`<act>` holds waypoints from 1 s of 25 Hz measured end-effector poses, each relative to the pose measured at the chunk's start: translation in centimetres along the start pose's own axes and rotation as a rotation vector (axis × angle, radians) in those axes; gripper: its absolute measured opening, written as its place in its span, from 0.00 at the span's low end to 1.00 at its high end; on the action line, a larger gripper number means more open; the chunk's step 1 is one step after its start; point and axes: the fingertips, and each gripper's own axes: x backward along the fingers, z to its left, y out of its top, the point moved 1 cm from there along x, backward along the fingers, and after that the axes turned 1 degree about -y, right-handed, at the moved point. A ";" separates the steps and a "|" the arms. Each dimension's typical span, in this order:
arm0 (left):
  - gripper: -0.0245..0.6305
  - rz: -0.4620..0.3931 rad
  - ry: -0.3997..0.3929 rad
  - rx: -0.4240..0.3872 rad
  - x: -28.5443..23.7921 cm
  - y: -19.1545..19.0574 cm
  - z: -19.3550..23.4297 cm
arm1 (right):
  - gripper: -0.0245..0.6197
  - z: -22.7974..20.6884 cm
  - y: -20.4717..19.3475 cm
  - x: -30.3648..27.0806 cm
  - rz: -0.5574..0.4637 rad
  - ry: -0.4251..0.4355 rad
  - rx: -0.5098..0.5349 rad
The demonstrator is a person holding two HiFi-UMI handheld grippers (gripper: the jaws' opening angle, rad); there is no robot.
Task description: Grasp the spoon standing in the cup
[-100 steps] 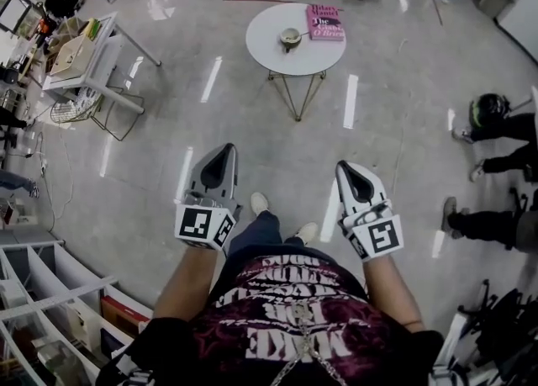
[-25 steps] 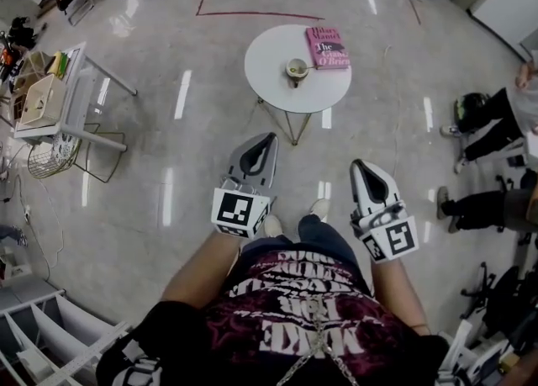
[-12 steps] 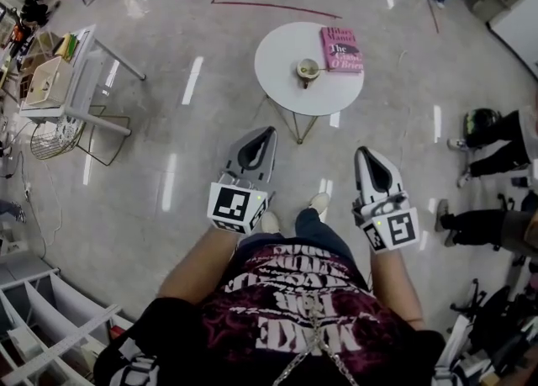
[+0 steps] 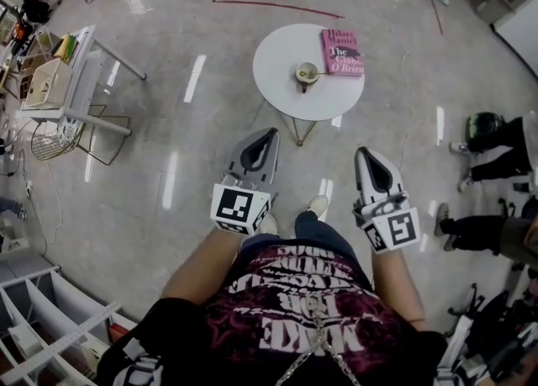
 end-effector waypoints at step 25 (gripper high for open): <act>0.07 0.064 0.062 -0.052 -8.4 -0.8 -2.0 | 0.09 -8.2 -1.1 -2.5 0.002 0.075 -0.055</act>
